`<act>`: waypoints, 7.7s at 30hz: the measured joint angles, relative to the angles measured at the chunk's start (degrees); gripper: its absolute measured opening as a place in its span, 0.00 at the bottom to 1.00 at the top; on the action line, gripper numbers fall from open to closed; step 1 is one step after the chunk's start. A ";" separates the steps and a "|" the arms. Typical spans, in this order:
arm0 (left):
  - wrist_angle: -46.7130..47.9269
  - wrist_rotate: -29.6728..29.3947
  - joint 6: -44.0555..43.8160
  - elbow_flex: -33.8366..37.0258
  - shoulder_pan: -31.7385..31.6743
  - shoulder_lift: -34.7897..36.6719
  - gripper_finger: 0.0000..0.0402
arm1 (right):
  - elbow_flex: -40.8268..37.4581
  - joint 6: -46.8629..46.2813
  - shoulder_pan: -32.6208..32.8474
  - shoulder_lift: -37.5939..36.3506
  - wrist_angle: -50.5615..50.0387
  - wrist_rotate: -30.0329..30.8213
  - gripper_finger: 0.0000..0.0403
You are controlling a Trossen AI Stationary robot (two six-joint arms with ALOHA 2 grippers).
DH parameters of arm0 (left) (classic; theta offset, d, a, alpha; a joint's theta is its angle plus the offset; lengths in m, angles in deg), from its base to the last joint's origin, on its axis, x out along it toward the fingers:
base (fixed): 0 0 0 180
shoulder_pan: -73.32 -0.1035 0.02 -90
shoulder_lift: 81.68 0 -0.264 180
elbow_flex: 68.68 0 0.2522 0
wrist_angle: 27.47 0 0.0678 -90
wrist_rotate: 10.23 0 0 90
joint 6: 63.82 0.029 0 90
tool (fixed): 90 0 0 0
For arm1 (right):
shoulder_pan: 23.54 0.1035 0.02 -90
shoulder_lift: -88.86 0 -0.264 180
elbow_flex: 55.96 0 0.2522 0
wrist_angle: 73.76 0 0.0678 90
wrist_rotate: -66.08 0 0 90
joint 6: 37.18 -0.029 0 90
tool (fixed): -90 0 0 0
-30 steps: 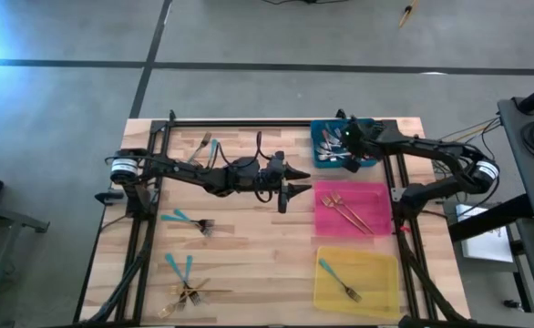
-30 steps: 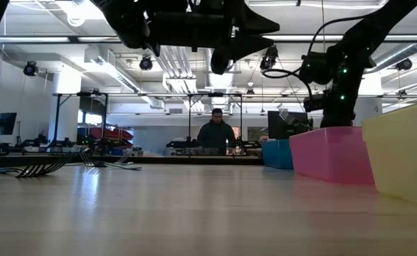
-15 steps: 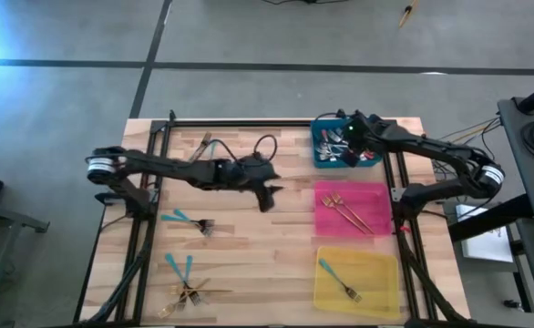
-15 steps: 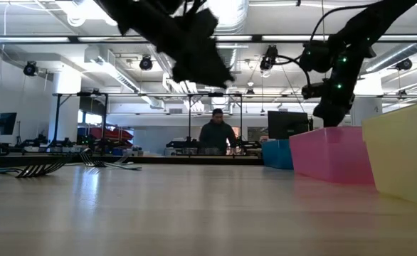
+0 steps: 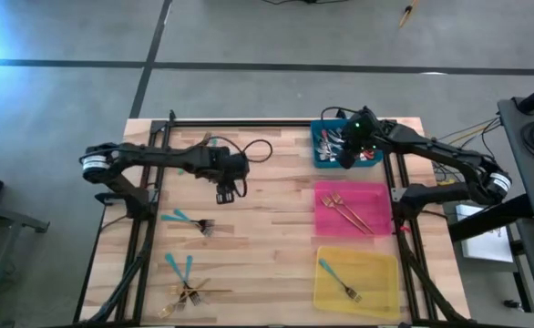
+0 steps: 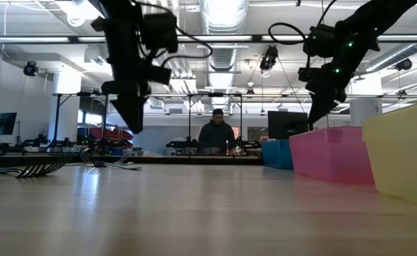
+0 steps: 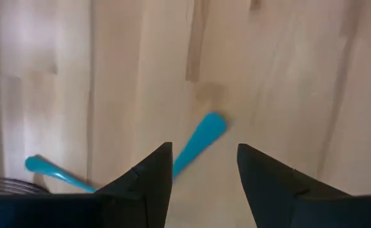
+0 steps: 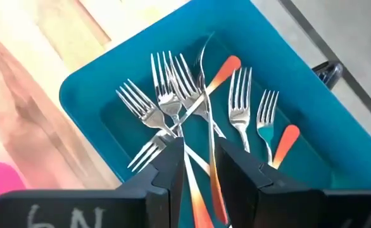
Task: Sort silverware by color (type)
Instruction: Put the blue fork into the yellow bin
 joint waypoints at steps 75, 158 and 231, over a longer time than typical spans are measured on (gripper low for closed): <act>-37.70 10.92 -11.78 -2.16 -8.44 12.40 0.00 | -0.28 -8.86 8.70 -0.02 27.34 -30.13 0.20; -38.33 14.53 -11.66 -0.42 1.70 1.89 0.00 | 17.73 -41.09 48.47 -1.07 -16.45 -18.38 0.02; -2.42 -1.91 -36.51 5.88 -18.48 -8.51 0.38 | 20.37 -60.55 78.97 6.08 -28.42 23.12 0.31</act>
